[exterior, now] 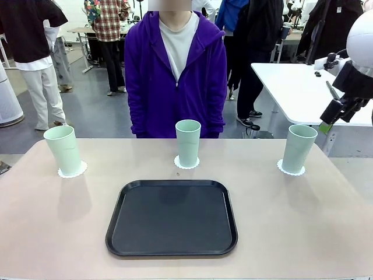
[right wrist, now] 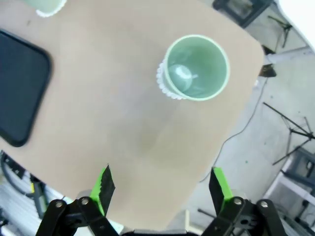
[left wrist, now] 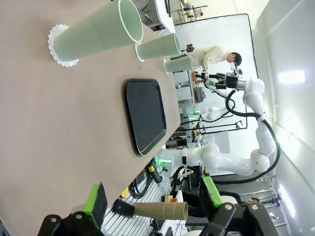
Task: Place coasters on the table and set cups on them.
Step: Take one Reusable plastic cup from the Flat Tray and place it on a coaster set by the human.
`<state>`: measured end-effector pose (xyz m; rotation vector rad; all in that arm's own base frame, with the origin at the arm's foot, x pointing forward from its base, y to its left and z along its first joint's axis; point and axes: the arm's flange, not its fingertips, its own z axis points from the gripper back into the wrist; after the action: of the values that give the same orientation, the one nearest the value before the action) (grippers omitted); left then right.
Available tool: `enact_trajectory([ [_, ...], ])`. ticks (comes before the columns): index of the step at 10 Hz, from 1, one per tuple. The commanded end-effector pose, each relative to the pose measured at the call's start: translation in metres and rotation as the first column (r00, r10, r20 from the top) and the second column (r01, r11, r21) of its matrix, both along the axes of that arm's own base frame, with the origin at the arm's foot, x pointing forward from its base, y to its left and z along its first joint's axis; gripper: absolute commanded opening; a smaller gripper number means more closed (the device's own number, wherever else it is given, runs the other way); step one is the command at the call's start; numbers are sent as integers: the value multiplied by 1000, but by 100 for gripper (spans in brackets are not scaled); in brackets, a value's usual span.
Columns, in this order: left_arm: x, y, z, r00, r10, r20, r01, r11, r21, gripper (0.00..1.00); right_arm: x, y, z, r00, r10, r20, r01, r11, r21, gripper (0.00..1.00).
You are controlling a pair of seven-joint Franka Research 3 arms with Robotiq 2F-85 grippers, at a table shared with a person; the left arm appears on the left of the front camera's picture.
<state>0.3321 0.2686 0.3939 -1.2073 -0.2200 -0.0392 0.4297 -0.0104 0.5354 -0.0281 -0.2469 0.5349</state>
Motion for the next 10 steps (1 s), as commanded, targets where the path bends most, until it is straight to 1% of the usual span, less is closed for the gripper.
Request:
enact_trajectory([
  [1,-2,2,1,1000,3,8,-3,1000,0,100,8,-8,3,999,-15,-36,16,1000,17,100],
  [2,-2,2,1,1000,3,8,-3,1000,0,100,0,0,0,1000,0,0,0,1000,0,100],
  [10,-2,2,1,1000,3,8,-3,1000,0,100,0,0,0,1000,0,0,0,1000,0,100],
])
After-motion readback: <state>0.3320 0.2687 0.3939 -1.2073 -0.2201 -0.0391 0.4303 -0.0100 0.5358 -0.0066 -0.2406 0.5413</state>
